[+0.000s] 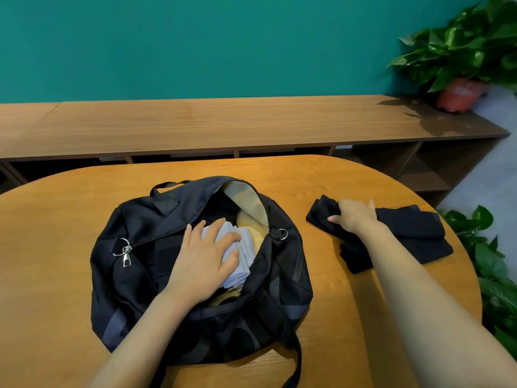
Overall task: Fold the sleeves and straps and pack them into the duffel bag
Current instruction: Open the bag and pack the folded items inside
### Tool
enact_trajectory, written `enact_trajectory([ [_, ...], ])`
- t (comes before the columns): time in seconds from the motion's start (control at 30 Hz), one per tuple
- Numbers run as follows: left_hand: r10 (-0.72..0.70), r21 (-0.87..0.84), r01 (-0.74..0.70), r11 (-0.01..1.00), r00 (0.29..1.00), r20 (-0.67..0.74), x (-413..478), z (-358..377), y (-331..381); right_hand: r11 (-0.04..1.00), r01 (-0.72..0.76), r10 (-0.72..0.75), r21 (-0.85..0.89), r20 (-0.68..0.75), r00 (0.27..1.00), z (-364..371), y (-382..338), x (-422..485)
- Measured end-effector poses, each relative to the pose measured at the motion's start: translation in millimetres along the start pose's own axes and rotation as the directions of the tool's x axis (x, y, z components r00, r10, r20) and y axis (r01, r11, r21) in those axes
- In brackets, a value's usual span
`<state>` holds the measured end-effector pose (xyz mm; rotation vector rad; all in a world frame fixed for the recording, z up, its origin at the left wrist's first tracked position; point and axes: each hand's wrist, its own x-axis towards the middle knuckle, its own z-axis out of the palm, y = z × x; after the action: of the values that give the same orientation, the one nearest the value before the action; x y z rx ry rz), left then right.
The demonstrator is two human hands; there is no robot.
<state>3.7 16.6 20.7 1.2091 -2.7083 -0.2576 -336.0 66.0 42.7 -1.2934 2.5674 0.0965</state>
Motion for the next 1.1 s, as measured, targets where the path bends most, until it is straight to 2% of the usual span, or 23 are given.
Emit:
enact_trajectory([
  [0.1,0.001,-0.010,-0.001,1.000,1.000,0.012,-1.7,-0.7,0.2,0.999,0.016,-0.010,0.033,-0.151,0.988,-6.1,-6.0,-12.5],
  [0.17,0.000,-0.017,0.001,1.000,1.000,0.024,-2.7,-2.5,1.2,0.978,0.055,0.020,0.203,-0.349,0.937,-16.1,-14.5,-29.8],
  [0.2,-0.005,-0.020,0.006,1.000,0.999,0.033,-3.3,-3.6,2.3,0.932,0.109,0.040,0.347,-0.395,0.918,-23.1,-20.4,-41.9],
  [0.23,-0.006,-0.016,0.007,1.000,1.000,0.029,-3.5,-4.8,3.2,0.838,0.173,0.049,0.517,-0.387,0.921,-30.6,-27.9,-54.8],
  [0.3,-0.019,-0.061,0.018,0.998,1.000,-0.007,-3.5,-9.8,6.9,0.496,0.233,0.009,0.837,-0.273,0.962,-41.7,-47.8,-81.7],
  [0.33,-0.030,-0.134,0.020,0.991,0.997,-0.067,-2.5,-14.8,11.0,0.321,0.216,-0.053,0.922,-0.210,0.976,-44.3,-59.1,-94.9],
  [0.37,-0.067,-0.261,0.023,0.965,0.985,-0.160,-1.1,-23.5,18.4,0.195,0.184,-0.130,0.963,-0.161,0.978,-45.1,-70.3,-106.3],
  [0.4,-0.144,-0.442,0.034,0.896,0.965,-0.218,0.5,-36.0,27.1,0.103,0.151,-0.204,0.983,-0.128,0.970,-42.9,-80.7,-114.2],
  [0.43,-0.230,-0.648,0.039,0.761,0.950,-0.212,2.8,-50.6,36.0,0.037,0.122,-0.264,0.992,-0.108,0.958,-39.6,-91.6,-120.1],
  [0.47,-0.288,-0.824,0.054,0.564,0.948,-0.134,5.8,-62.7,44.4,-0.002,0.104,-0.298,0.995,-0.100,0.949,-34.7,-102.0,-123.6],
  [0.5,-0.291,-0.930,0.089,0.356,0.956,-0.020,8.9,-71.4,51.0,-0.018,0.102,-0.307,0.995,-0.102,0.946,-29.3,-112.3,-126.5],
  [0.53,-0.278,-0.966,0.130,0.222,0.958,0.065,12.4,-76.2,54.6,-0.008,0.126,-0.293,0.992,-0.123,0.948,-24.6,-121.1,-128.7],
  [0.57,-0.277,-0.977,0.163,0.140,0.953,0.120,15.5,-78.3,55.8,0.031,0.176,-0.261,0.984,-0.162,0.952,-20.2,-129.3,-129.6],
  [0.63,-0.321,-0.978,0.200,0.057,0.931,0.172,18.7,-79.7,58.0,0.108,0.301,-0.188,0.948,-0.278,0.942,-13.5,-141.3,-132.8],
  [0.67,-0.384,-0.976,0.205,0.079,0.909,0.160,19.7,-79.0,58.0,0.110,0.352,-0.145,0.930,-0.335,0.931,-11.8,-144.9,-135.2],
  [0.73,-0.544,-0.948,0.207,0.240,0.838,0.045,18.3,-79.4,57.1,0.090,0.427,-0.042,0.900,-0.425,0.904,-11.4,-148.5,-140.5],
  [0.77,-0.569,-0.941,0.186,0.284,0.822,-0.009,15.6,-79.7,57.2,0.107,0.456,0.000,0.884,-0.459,0.889,-11.7,-148.9,-142.4],
  [0.8,-0.543,-0.956,0.147,0.254,0.839,-0.015,13.0,-80.5,58.5,0.133,0.475,0.020,0.870,-0.481,0.876,-11.7,-148.6,-144.2],
  [0.83,-0.478,-0.980,0.105,0.167,0.878,0.013,10.9,-81.9,61.0,0.141,0.479,0.018,0.866,-0.486,0.874,-11.6,-148.7,-145.3],
  [0.9,-0.338,-0.996,0.082,0.028,0.939,0.068,9.0,-80.5,65.5,0.090,0.445,-0.009,0.891,-0.446,0.895,-11.8,-150.1,-146.5],
  [0.97,-0.327,-0.996,0.084,-0.030,0.941,0.089,9.8,-78.6,64.4,0.038,0.393,-0.044,0.919,-0.391,0.919,-10.2,-149.7,-146.5],
  [1.07,-0.356,-0.987,0.133,-0.086,0.922,0.155,13.5,-76.1,56.2,0.058,0.338,-0.154,0.939,-0.326,0.933,-7.8,-141.9,-144.5],
  [1.1,-0.350,-0.981,0.156,-0.116,0.918,0.188,14.4,-75.8,53.8,0.017,0.299,-0.203,0.954,-0.290,0.935,-7.4,-137.4,-143.6],
])
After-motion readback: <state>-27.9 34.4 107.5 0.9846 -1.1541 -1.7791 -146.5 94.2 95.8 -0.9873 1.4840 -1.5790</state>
